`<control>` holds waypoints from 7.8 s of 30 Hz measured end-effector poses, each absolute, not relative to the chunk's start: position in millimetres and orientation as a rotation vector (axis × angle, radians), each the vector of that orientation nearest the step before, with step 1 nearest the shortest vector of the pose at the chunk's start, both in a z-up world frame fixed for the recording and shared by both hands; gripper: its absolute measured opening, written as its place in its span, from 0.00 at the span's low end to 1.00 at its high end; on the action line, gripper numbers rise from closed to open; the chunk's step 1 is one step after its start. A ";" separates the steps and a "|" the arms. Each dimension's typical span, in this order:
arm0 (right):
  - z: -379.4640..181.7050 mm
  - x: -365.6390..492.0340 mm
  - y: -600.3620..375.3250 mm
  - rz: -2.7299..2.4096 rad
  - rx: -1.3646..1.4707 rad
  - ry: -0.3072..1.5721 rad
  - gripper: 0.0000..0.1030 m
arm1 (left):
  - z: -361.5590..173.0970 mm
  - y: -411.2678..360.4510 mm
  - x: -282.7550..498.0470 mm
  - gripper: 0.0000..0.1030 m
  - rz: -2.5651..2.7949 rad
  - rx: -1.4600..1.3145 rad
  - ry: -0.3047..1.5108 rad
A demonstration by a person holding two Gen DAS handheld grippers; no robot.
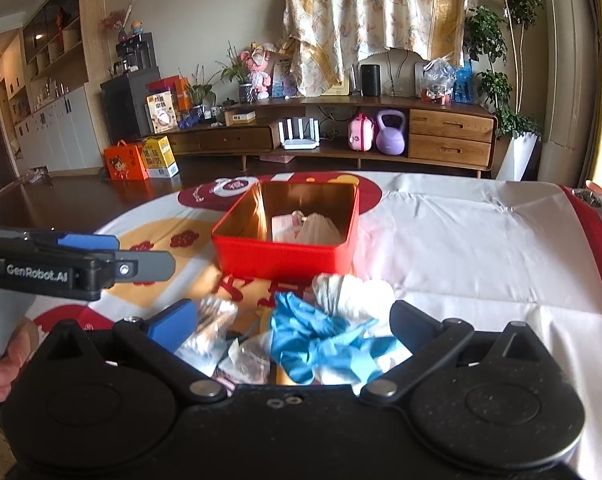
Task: Organize soft objects
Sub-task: 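Move both tools back toward the cotton swabs and blue gloves, then grasp the cotton swab packet with the left gripper while the right gripper grasps the blue gloves, then carry the swab packet and blue gloves over the red tin, then lower the swabs and gloves into the tin and open both grippers, then move both tools back from the tin toward the face mask and white cloth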
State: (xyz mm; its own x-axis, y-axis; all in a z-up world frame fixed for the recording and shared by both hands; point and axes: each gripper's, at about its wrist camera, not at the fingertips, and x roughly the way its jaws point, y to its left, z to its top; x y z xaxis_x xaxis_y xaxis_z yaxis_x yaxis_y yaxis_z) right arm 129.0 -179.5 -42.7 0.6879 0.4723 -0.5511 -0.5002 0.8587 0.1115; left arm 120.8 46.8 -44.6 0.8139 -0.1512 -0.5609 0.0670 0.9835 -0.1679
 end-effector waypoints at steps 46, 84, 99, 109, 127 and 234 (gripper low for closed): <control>-101.7 173.3 -162.0 0.488 -0.094 0.734 0.21 | -141.0 33.5 159.7 0.46 -0.027 0.004 0.762; 1.8 182.0 -187.4 0.537 0.054 0.542 0.00 | -64.1 49.5 159.1 0.37 -0.055 -0.053 0.715; 46.2 217.3 -164.6 0.581 0.013 0.485 0.00 | -18.6 48.7 193.5 0.37 -0.069 -0.029 0.678; 53.5 256.0 -138.7 0.583 -0.017 0.473 0.00 | -7.5 53.2 236.3 0.37 -0.061 -0.011 0.673; 11.8 325.8 -99.5 0.581 -0.022 0.550 0.00 | -45.5 68.6 322.4 0.37 -0.011 -0.013 0.731; -19.9 153.9 -170.5 0.612 0.016 0.594 1.00 | -22.9 58.2 142.9 0.81 -0.009 -0.150 0.646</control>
